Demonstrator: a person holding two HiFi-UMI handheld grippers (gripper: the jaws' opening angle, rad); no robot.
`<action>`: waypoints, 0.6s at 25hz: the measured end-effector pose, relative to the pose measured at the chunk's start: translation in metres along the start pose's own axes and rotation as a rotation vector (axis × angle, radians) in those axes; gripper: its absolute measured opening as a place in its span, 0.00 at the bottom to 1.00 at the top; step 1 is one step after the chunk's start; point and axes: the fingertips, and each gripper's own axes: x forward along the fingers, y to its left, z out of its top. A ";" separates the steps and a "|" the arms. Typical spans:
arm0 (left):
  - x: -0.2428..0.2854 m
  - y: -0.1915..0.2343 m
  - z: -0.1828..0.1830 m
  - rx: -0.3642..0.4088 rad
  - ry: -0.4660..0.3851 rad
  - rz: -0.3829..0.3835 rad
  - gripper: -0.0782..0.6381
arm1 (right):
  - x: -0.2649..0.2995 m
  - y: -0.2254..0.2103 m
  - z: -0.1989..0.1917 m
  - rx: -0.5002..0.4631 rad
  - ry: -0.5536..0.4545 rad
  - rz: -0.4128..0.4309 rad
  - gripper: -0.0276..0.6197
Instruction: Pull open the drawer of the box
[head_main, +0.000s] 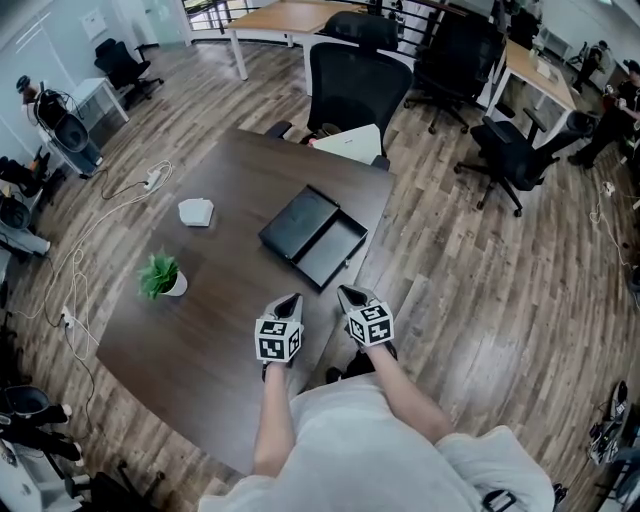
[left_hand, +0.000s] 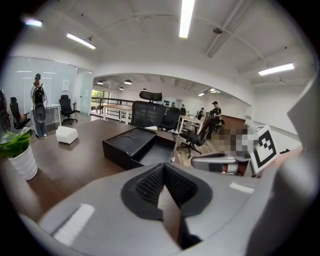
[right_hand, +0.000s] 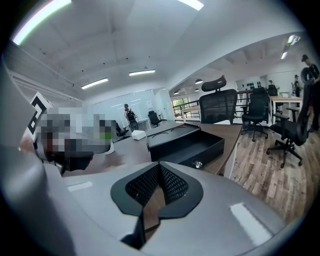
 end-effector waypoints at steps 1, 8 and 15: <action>0.000 0.000 0.000 -0.002 -0.003 0.003 0.18 | -0.001 -0.001 -0.001 0.000 0.001 0.000 0.05; 0.002 -0.005 -0.005 -0.009 -0.014 0.012 0.18 | -0.005 -0.007 -0.013 -0.013 0.020 0.004 0.05; -0.004 -0.006 -0.008 -0.024 -0.024 0.023 0.18 | -0.012 -0.005 -0.008 -0.029 0.005 0.009 0.05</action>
